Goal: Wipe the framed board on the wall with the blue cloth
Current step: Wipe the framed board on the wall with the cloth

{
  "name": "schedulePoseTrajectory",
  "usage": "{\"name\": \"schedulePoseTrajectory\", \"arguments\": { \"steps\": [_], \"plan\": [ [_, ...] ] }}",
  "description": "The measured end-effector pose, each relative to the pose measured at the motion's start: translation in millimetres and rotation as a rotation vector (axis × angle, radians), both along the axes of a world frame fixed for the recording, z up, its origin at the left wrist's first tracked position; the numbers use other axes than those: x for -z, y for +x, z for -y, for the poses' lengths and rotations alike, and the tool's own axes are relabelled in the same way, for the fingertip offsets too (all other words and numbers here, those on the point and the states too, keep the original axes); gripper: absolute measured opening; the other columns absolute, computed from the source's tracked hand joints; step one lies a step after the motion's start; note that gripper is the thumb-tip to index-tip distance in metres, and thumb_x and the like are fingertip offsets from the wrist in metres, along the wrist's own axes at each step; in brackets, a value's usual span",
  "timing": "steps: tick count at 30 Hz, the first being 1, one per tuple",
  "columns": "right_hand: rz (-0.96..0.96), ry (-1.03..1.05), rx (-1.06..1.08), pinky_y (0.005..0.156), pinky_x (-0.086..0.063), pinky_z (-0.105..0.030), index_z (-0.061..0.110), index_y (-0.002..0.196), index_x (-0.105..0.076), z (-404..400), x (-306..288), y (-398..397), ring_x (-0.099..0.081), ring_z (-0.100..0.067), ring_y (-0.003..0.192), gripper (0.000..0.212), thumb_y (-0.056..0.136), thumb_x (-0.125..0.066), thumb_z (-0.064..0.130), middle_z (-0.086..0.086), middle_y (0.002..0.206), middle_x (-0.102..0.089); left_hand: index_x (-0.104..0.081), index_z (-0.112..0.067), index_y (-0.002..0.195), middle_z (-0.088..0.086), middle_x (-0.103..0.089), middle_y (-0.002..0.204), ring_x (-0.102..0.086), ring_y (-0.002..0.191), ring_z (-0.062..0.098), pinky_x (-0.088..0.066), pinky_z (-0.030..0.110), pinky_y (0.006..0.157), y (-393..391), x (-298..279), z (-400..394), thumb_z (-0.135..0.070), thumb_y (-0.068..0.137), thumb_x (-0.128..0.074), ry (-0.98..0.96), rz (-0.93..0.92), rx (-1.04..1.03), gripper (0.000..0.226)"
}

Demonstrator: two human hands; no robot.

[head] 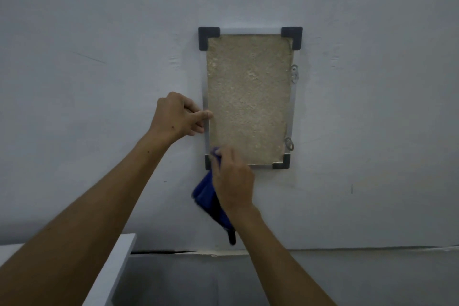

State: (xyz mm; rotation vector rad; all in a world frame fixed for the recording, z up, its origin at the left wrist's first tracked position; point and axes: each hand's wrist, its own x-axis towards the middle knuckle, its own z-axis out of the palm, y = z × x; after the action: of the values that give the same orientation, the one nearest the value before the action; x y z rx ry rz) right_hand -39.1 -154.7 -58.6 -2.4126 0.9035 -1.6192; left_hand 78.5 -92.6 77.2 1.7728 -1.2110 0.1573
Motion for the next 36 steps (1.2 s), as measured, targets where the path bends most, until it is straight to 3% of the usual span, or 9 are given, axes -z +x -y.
{"name": "schedulePoseTrajectory", "arguments": {
  "steps": [4, 8, 12, 16, 21, 25, 30, 34, 36],
  "plan": [
    [-0.035, -0.089, 0.079, 0.053, -0.051, -0.023, 0.017, 0.096, -0.061, 6.2, 0.7, -7.8, -0.054, -0.009, 0.061, 0.019, 0.102, -0.053, 0.033, 0.003, 0.083, -0.061, -0.077, -0.009, 0.083, 0.003, -0.076, 0.072, -0.074, 0.060, 0.009, -0.058, 0.017, 0.053, 1.0, 1.2, 0.4, -0.034, 0.082, -0.079, 0.006, 0.010, -0.001, 0.026],
    [0.189, 0.077, 0.304, 0.049, -0.051, -0.033, 0.011, 0.095, -0.061, 39.6, 4.2, -51.4, -0.063, -0.022, 0.064, 0.025, 0.101, -0.056, 0.034, -0.006, 0.089, -0.063, -0.077, -0.010, 0.081, 0.003, -0.076, 0.071, -0.074, 0.059, 0.009, -0.058, 0.017, 0.053, 2.6, 0.7, 0.9, -0.035, 0.080, -0.080, 0.008, 0.000, 0.011, 0.025],
    [0.371, 0.173, 0.344, 0.049, -0.046, -0.028, 0.009, 0.093, -0.060, 44.2, 6.2, -59.9, -0.063, -0.021, 0.068, 0.019, 0.098, -0.062, 0.027, -0.005, 0.094, -0.063, -0.076, -0.011, 0.079, 0.004, -0.076, 0.070, -0.074, 0.059, 0.009, -0.057, 0.017, 0.052, 3.4, 1.6, 0.4, -0.035, 0.080, -0.080, -0.006, -0.013, 0.016, 0.025],
    [0.294, 0.181, 0.149, 0.054, -0.043, -0.020, 0.012, 0.095, -0.063, 22.5, 6.4, -32.2, -0.063, -0.016, 0.064, 0.014, 0.096, -0.064, 0.027, -0.002, 0.084, -0.065, -0.075, -0.013, 0.078, 0.003, -0.075, 0.071, -0.074, 0.059, 0.008, -0.055, 0.014, 0.051, 1.4, 1.0, 1.7, -0.035, 0.081, -0.079, 0.015, -0.002, 0.015, 0.023],
    [-0.052, -0.040, -0.038, 0.058, -0.048, -0.018, 0.018, 0.101, -0.064, -0.8, 9.8, -3.0, -0.057, -0.008, 0.067, 0.015, 0.097, -0.061, 0.033, 0.004, 0.090, -0.065, -0.077, -0.011, 0.081, 0.002, -0.075, 0.069, -0.074, 0.058, 0.008, -0.054, 0.013, 0.049, 2.8, 1.9, -0.2, -0.035, 0.081, -0.080, -0.001, -0.011, 0.020, 0.025],
    [0.033, -0.027, 0.138, 0.052, -0.036, -0.015, 0.017, 0.097, -0.062, 21.5, 13.3, -27.6, -0.052, -0.007, 0.059, 0.016, 0.097, -0.061, 0.032, 0.002, 0.084, -0.062, -0.076, -0.012, 0.081, 0.003, -0.076, 0.070, -0.074, 0.059, 0.008, -0.054, 0.013, 0.050, 3.3, 1.7, 1.9, -0.036, 0.081, -0.079, 0.012, -0.018, 0.016, 0.024],
    [0.299, 0.160, 0.362, 0.051, -0.038, -0.023, 0.010, 0.096, -0.061, 47.6, 16.0, -67.3, -0.064, -0.023, 0.065, 0.019, 0.097, -0.063, 0.029, -0.005, 0.092, -0.063, -0.077, -0.012, 0.078, 0.003, -0.075, 0.067, -0.074, 0.057, 0.010, -0.055, 0.015, 0.050, 3.4, 0.6, 1.5, -0.035, 0.079, -0.081, -0.002, -0.028, 0.021, 0.023],
    [0.271, 0.160, 0.273, 0.050, -0.039, -0.022, 0.010, 0.092, -0.062, 31.6, 15.7, -48.1, -0.061, -0.018, 0.061, 0.016, 0.095, -0.066, 0.026, -0.004, 0.084, -0.064, -0.076, -0.012, 0.078, 0.003, -0.075, 0.068, -0.074, 0.057, 0.009, -0.055, 0.014, 0.050, 2.2, 0.3, 2.0, -0.034, 0.081, -0.080, 0.003, -0.024, 0.016, 0.023],
    [0.144, 0.100, 0.129, 0.054, -0.037, -0.017, 0.012, 0.095, -0.063, 17.5, 16.6, -32.3, -0.054, -0.009, 0.060, 0.014, 0.095, -0.065, 0.027, -0.001, 0.082, -0.064, -0.075, -0.012, 0.079, 0.003, -0.075, 0.069, -0.073, 0.057, 0.008, -0.055, 0.014, 0.050, 1.6, 1.2, 1.8, -0.034, 0.081, -0.079, 0.005, -0.014, 0.009, 0.023]
  ]
}}
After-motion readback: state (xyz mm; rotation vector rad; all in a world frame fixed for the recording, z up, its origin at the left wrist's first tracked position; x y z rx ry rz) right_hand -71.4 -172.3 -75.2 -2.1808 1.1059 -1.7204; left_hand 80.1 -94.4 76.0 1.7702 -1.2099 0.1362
